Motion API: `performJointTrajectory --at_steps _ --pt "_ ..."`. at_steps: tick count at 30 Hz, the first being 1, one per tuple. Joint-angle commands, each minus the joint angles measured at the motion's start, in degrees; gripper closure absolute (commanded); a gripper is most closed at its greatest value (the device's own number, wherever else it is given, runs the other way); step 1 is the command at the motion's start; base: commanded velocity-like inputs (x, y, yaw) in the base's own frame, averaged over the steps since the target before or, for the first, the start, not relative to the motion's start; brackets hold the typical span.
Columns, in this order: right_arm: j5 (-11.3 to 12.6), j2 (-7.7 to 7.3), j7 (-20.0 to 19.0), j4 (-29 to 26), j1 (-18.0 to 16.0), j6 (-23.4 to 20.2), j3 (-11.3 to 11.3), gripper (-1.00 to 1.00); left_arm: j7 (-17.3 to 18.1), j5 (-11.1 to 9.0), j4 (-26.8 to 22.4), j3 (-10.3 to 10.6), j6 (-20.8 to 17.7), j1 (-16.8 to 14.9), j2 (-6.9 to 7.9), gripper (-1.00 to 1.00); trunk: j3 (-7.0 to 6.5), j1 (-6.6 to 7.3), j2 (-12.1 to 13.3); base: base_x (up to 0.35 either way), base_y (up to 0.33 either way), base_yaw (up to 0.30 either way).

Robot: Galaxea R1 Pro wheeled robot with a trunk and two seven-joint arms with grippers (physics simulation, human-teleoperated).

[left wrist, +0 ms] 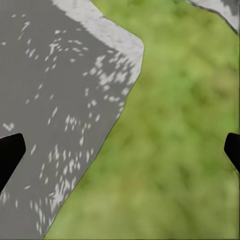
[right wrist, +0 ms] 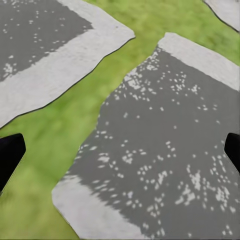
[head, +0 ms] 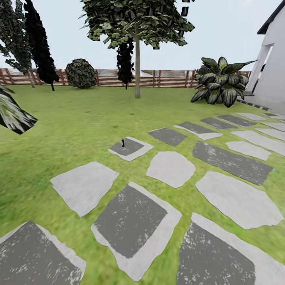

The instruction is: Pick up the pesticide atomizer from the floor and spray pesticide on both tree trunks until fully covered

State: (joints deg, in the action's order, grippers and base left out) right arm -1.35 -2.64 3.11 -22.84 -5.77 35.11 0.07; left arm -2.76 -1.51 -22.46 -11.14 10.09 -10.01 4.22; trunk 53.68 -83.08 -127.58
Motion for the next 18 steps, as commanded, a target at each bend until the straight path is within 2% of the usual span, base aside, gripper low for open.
performJointTrajectory --at_steps 1,18 --pt "-0.15 0.0 0.23 0.02 -0.03 0.14 0.02 -1.0 -0.06 -0.16 0.05 -0.02 0.19 -0.03 -0.01 -1.0 0.05 -0.02 -0.02 0.339 0.0 0.0" --pt "-0.18 0.0 0.23 0.06 -0.03 0.14 0.02 -1.0 -0.06 -0.16 0.05 -0.02 0.21 -0.04 -0.01 -1.0 0.05 -0.02 -0.02 0.339 0.0 0.0"
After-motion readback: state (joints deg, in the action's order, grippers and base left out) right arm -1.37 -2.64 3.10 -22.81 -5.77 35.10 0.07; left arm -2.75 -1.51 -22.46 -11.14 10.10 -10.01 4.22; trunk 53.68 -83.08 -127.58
